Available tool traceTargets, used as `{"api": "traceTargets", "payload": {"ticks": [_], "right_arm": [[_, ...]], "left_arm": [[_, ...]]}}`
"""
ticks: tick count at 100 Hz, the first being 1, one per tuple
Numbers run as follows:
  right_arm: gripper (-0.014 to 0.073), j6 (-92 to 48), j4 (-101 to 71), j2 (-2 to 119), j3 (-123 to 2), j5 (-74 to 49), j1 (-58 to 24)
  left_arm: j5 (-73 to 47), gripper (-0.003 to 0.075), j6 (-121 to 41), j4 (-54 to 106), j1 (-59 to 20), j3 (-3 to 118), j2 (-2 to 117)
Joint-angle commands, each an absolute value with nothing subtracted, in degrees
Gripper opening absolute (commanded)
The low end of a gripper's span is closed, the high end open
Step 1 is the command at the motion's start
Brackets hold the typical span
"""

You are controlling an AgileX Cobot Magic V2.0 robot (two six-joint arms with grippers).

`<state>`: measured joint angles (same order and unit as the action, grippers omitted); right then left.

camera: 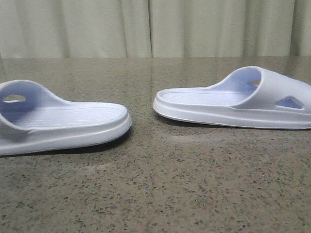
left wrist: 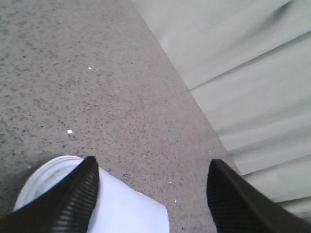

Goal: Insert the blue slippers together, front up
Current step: 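Grasp the slipper nearest the left gripper by its sole edge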

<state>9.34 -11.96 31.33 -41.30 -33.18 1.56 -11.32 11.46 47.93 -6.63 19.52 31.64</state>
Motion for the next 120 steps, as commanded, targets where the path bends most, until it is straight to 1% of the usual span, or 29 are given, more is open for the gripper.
{"api": "traceTargets", "payload": {"ticks": [1,20,75,108,120], "right_arm": [[0.0518,9.1,-12.3,31.9,-43.5,-28.4,1.9],[0.0518,9.1,-12.3,31.9,-43.5,-28.0,1.9],[0.0518,9.1,-12.3,31.9,-43.5,-27.6,1.9],[0.0518,9.1,-12.3,31.9,-43.5,-26.6,1.9],[0.0518,9.1,-12.3,31.9,-43.5,-26.0,1.9]], "left_arm": [[-5.7,0.0424,12.4,50.8,-6.5,19.2,32.1],[-5.6,0.0424,12.4,53.6,-6.5,16.7,34.8],[-6.1,0.0424,12.4,53.8,-6.5,16.8,46.8],[-6.8,0.0424,12.4,53.8,-6.5,17.5,50.1],[-9.2,0.0421,11.7,53.7,-6.5,18.8,51.4]]}}
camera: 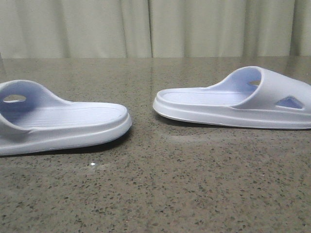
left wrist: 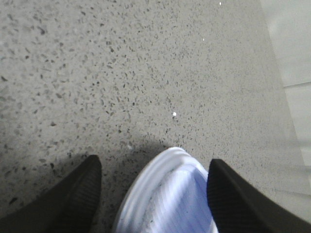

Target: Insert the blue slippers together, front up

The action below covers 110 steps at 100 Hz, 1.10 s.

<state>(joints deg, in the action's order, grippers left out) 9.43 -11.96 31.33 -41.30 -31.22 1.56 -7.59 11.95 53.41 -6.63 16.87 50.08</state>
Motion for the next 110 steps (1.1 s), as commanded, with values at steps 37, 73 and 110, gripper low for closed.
{"api": "traceTargets", "payload": {"ticks": [37,73,110], "right_arm": [[0.0518,9.1,-12.3,33.4,-43.5,-25.9,1.9],[0.0518,9.1,-12.3,34.2,-43.5,-25.5,1.9],[0.0518,9.1,-12.3,34.2,-43.5,-24.3,1.9]], "left_arm": [[-14.5,0.0268,10.2,53.6,-6.5,20.6,54.8],[-15.0,0.0046,7.2,53.6,-6.5,20.6,54.8],[-13.6,0.0018,5.8,54.1,-6.5,22.2,53.7]]}}
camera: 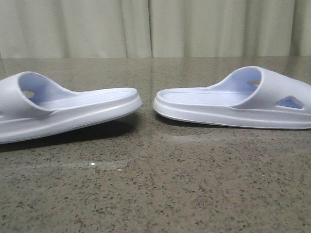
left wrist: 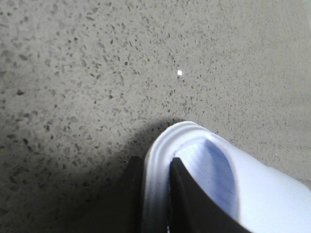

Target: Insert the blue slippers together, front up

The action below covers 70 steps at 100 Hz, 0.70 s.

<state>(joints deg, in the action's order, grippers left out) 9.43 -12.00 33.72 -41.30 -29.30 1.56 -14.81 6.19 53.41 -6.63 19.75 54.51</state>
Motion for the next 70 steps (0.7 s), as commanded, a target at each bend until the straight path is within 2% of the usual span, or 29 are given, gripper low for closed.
{"api": "traceTargets", "payload": {"ticks": [1,41,70], "right_arm": [[0.0518,9.1,-12.3,34.2,-43.5,-24.3,1.9],[0.0518,9.1,-11.5,34.2,-43.5,-23.6,1.9],[0.0518,9.1,-11.3,37.8,-43.5,-24.5,1.9]], "left_arm": [[-13.6,0.0018,5.8,54.1,-6.5,22.4,53.5],[-18.1,0.0018,4.2,54.1,-6.5,33.7,49.5],[-19.1,0.0018,4.2,54.2,-6.5,36.5,47.5]]}}
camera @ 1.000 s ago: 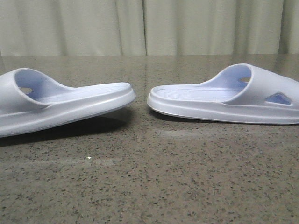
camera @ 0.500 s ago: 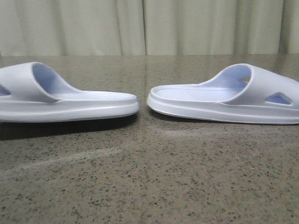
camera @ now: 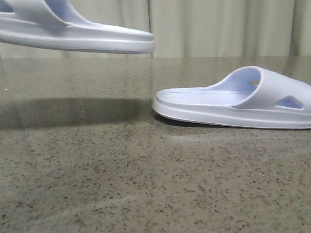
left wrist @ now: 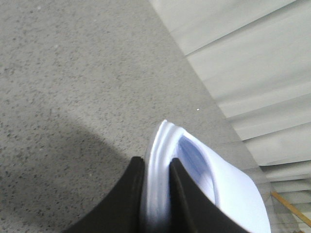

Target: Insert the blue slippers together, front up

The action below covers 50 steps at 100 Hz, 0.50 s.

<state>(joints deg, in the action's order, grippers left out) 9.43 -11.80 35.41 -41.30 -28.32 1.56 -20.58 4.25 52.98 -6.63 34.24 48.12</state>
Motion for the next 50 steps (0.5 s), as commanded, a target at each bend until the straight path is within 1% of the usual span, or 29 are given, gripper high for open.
{"api": "traceTargets", "payload": {"ticks": [1,25,50], "right_arm": [[0.0518,9.1,-11.3,38.2,-43.5,-24.5,1.9],[0.0518,15.4,-12.0,47.2,-43.5,-23.4,1.9],[0.0518,16.7,-17.1,57.3,-43.5,-21.4,1.9]], "left_arm": [[-19.1,0.0018,4.2,54.2,-6.5,36.5,47.5],[-19.0,0.0018,4.2,53.8,-6.5,36.5,47.5],[-17.8,0.0016,4.2,53.8,-6.5,36.5,47.5]]}}
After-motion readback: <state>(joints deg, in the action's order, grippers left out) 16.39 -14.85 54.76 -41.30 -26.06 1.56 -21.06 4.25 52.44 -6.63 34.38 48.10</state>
